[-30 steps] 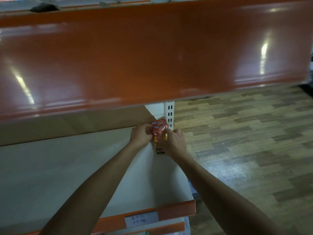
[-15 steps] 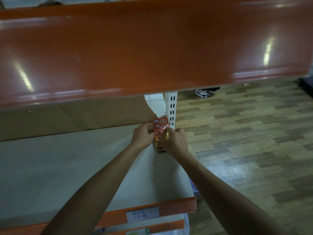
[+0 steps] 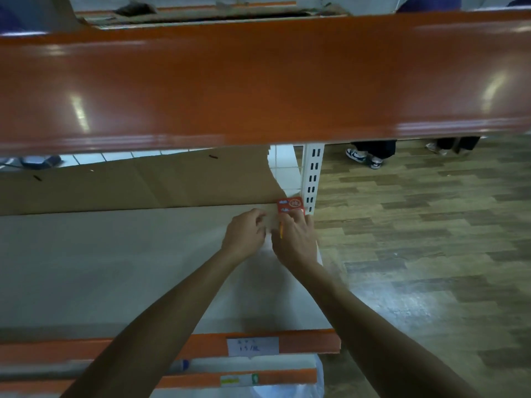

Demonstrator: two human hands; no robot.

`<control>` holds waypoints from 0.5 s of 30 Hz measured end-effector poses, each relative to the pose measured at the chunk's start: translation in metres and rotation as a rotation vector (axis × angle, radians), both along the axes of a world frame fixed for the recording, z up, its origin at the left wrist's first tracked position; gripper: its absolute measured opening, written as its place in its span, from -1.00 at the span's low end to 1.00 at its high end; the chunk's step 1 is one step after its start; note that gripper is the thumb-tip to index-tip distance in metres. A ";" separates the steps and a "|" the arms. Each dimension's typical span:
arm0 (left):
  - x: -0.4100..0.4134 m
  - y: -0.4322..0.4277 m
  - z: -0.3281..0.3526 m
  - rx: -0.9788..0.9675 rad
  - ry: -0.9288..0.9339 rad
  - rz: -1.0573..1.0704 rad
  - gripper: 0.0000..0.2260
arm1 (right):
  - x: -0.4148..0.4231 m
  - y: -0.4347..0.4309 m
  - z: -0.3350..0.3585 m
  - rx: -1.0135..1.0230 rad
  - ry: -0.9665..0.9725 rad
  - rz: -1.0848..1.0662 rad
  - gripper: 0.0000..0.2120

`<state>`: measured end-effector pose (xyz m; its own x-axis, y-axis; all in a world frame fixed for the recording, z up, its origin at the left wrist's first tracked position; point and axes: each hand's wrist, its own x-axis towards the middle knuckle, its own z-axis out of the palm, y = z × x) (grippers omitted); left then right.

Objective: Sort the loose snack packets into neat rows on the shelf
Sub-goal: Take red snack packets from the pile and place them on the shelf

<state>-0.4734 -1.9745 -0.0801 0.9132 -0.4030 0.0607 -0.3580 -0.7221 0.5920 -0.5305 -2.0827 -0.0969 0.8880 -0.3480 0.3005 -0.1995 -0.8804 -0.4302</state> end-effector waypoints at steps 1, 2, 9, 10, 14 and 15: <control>-0.002 0.008 0.001 0.039 -0.028 0.000 -0.65 | 0.001 0.009 0.001 -0.009 -0.011 0.030 -0.71; -0.004 0.018 0.002 0.076 -0.057 0.005 -0.64 | 0.001 0.018 0.001 -0.015 -0.019 0.067 -0.70; -0.026 0.111 0.005 0.223 -0.174 0.122 -0.63 | 0.002 0.101 0.002 0.041 0.054 0.335 -0.59; -0.029 0.128 0.006 0.239 -0.188 0.145 -0.63 | 0.003 0.116 0.002 0.033 0.068 0.374 -0.59; -0.044 0.204 0.007 0.283 -0.230 0.250 -0.61 | 0.002 0.188 0.007 0.047 0.100 0.484 -0.59; -0.048 0.224 0.007 0.290 -0.236 0.278 -0.61 | 0.002 0.207 0.008 0.056 0.080 0.508 -0.60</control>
<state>-0.5213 -1.7506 -0.0728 0.9637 -0.1760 0.2008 -0.2283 -0.9332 0.2775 -0.5286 -1.8753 -0.0889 0.9687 0.1195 0.2177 0.2129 -0.8508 -0.4805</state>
